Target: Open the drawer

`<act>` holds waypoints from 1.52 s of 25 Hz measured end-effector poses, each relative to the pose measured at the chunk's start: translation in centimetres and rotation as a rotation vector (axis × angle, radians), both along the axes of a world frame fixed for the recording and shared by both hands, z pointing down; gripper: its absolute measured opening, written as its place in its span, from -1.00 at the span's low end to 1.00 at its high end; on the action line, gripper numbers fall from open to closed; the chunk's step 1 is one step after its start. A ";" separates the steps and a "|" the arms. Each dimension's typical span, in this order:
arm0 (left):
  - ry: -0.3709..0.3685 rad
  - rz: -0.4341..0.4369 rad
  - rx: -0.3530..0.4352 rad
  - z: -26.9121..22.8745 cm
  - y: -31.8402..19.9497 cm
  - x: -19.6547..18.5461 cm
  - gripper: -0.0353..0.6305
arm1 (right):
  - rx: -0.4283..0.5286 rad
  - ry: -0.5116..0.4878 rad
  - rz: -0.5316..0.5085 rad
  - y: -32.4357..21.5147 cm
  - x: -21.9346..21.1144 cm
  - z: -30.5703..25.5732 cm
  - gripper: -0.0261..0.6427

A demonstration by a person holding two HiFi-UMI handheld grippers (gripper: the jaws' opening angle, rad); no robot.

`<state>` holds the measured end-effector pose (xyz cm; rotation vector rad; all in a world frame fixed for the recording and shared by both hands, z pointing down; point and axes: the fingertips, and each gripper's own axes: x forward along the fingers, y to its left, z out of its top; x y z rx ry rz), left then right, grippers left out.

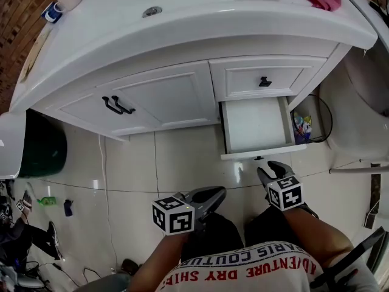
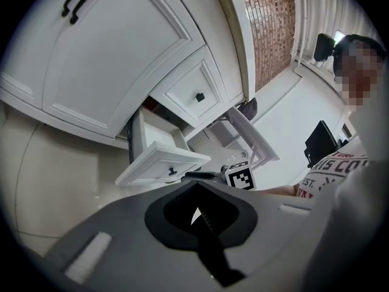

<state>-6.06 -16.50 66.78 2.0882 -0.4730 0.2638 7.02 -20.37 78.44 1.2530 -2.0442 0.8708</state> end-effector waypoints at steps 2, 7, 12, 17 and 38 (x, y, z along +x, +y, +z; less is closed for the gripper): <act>-0.011 0.017 -0.009 -2.4 0.1 -0.1 -0.94 | -0.011 -0.006 -0.014 0.8 -0.7 -2.3 -0.41; -0.028 0.000 -0.038 -9.1 0.9 -0.6 -0.94 | -0.086 -0.019 -0.054 5.3 -1.0 -8.2 -0.47; -0.025 -0.004 -0.006 -18.9 1.4 0.9 -0.94 | -0.124 -0.044 -0.082 8.0 1.4 -16.9 -0.75; -0.059 -0.023 0.020 -29.2 4.0 1.4 -0.94 | -0.200 -0.198 -0.212 11.6 1.2 -27.2 -0.89; -0.098 -0.107 0.067 -40.0 14.7 5.8 -0.94 | -0.203 -0.549 -0.385 21.0 0.1 -48.3 -0.90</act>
